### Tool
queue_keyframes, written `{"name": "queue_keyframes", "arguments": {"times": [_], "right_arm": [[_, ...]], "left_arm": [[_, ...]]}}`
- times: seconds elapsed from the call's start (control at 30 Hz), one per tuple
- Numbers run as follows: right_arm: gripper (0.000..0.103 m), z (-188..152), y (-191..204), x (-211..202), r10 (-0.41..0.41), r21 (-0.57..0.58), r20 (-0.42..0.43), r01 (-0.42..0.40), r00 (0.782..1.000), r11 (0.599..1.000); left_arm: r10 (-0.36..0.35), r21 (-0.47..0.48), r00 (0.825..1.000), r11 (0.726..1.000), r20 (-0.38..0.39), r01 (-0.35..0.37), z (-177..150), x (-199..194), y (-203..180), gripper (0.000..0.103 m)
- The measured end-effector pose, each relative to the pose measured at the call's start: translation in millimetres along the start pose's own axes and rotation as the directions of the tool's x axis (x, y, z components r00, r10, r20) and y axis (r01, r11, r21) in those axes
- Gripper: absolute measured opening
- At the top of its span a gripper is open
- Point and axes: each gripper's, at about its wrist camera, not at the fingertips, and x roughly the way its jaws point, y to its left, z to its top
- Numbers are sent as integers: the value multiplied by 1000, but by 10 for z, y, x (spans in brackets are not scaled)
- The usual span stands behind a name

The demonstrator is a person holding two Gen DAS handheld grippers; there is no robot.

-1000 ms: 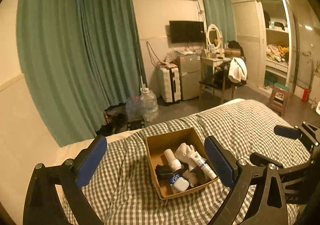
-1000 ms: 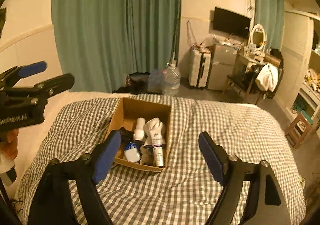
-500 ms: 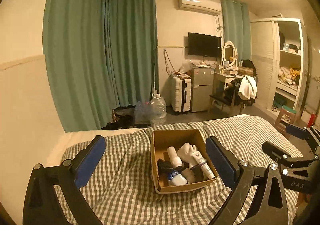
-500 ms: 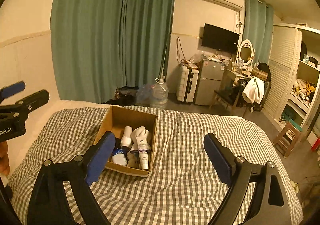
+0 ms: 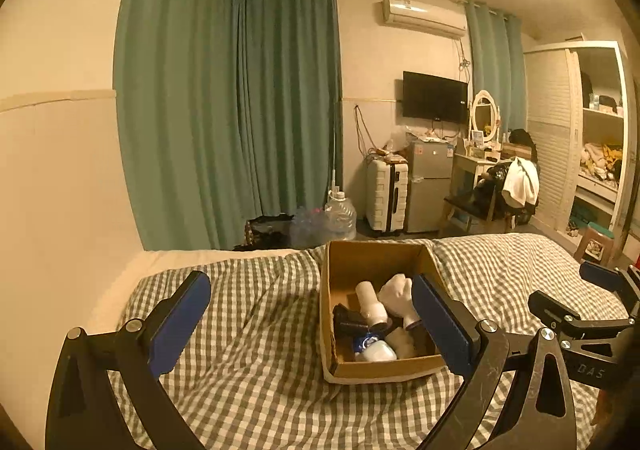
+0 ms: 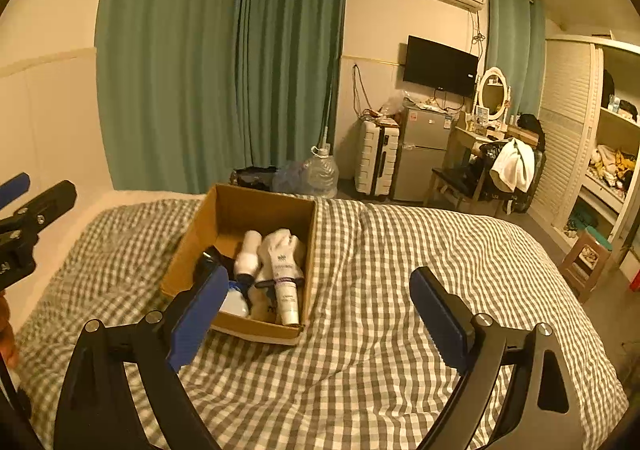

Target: Organize objects

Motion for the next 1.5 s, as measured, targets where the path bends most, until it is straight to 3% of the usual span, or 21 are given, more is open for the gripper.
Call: {"name": "queue_keyframes", "arguments": {"times": [0.23,0.57,0.8,1.5], "right_arm": [[92,-251,17,215,-16,-3,12,16,1000,1000],[92,-476,-6,430,-17,15,-20,17,1000,1000],[92,-525,-48,409,-17,51,-4,18,1000,999],[93,-565,-28,422,-32,56,-7,32,999,998]], "left_arm": [[7,-9,1000,1000,-17,-7,-281,221,-49,103],[13,80,998,997,-69,-7,-664,391,-267,103],[12,127,997,992,-73,-2,-753,387,-354,103],[45,93,992,995,-118,-34,-789,459,-240,103]]}}
